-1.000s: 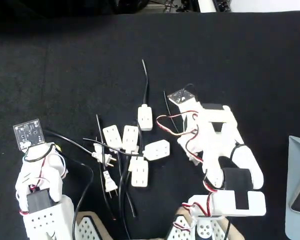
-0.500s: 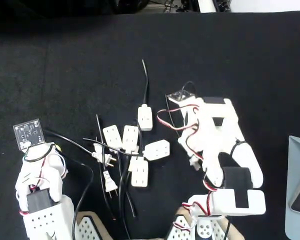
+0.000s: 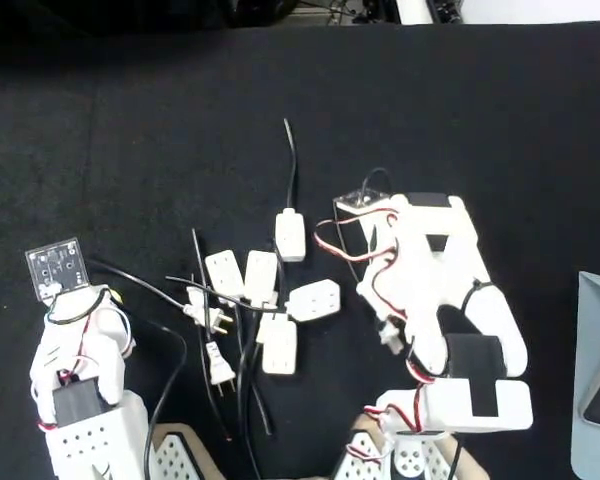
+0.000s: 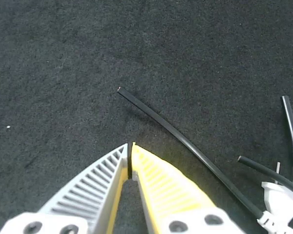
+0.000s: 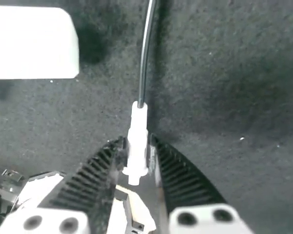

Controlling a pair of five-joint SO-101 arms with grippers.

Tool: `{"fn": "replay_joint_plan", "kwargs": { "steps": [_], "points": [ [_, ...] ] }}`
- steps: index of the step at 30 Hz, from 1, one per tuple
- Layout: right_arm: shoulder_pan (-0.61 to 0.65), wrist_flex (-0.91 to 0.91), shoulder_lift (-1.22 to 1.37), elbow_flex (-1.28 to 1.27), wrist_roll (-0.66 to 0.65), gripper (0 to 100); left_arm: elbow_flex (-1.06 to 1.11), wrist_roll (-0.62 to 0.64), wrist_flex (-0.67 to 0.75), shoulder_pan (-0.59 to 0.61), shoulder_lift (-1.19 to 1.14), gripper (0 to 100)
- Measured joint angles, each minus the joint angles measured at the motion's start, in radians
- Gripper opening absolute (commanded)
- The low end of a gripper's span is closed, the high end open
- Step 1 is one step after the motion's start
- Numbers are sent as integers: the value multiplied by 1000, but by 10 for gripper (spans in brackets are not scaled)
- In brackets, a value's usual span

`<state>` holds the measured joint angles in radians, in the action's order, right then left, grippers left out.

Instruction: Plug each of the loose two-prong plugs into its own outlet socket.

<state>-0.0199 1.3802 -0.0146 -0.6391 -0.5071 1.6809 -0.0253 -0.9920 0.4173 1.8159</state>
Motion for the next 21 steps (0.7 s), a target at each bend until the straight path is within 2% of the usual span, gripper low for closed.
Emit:
{"fn": "replay_joint_plan", "kwargs": {
  "steps": [9, 16, 21],
  "points": [
    [0, 2, 109, 14, 0, 78, 0, 0, 0, 0, 0, 30],
    [0, 9, 121, 20, -14, 15, 0, 0, 0, 0, 0, 30],
    [0, 23, 123, 20, -43, 11, 0, 0, 0, 0, 0, 30]
  ]
}}
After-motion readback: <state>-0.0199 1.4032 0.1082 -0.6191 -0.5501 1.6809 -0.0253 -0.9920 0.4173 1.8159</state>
